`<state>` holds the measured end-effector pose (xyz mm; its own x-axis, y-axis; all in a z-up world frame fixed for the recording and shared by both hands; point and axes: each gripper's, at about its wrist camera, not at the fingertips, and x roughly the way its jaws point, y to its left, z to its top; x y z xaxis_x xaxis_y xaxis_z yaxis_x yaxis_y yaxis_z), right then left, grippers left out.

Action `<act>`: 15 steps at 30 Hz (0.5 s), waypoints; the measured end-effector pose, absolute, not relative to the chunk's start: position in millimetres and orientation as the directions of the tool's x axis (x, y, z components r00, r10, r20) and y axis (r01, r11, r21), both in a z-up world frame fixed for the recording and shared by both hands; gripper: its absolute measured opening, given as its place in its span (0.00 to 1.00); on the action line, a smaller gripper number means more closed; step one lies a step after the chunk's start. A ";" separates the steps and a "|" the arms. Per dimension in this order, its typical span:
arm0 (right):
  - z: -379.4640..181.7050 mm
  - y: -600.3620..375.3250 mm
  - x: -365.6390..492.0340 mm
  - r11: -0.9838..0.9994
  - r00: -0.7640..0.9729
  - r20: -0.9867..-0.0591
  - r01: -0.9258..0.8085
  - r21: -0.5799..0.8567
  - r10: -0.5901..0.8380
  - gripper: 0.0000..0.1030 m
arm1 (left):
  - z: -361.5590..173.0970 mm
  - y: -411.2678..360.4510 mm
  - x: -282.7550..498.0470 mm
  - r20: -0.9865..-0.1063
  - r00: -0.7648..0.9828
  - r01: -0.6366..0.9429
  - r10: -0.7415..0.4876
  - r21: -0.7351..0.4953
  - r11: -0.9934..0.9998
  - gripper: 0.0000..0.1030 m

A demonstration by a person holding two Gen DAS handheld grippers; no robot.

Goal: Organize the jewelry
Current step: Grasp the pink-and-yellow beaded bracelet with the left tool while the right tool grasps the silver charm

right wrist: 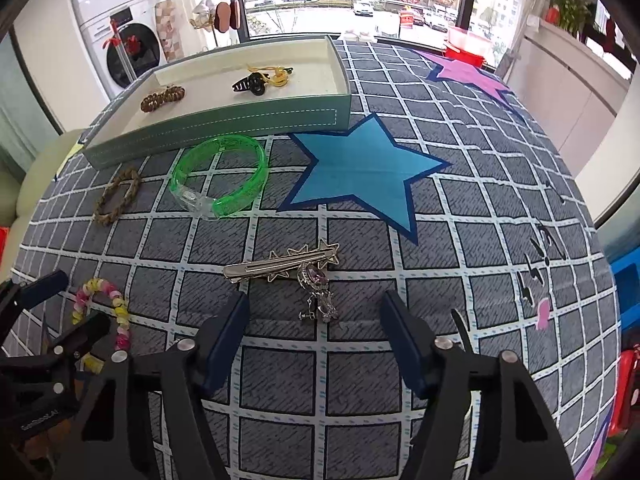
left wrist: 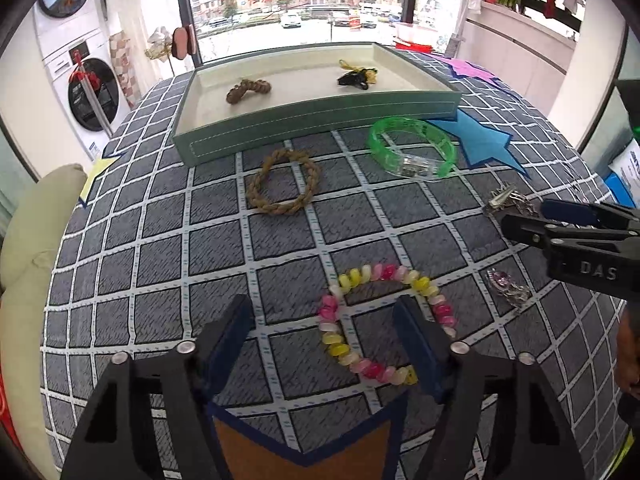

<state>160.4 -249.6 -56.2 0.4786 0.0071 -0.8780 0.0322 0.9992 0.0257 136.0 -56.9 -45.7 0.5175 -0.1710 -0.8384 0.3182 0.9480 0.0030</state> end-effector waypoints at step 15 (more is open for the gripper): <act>-52.5 -243.6 158.3 0.999 0.490 -0.872 0.026 0.028 0.012 0.20 | -40.4 -64.5 127.7 -0.838 0.495 0.378 -0.229 -0.030 0.925 0.23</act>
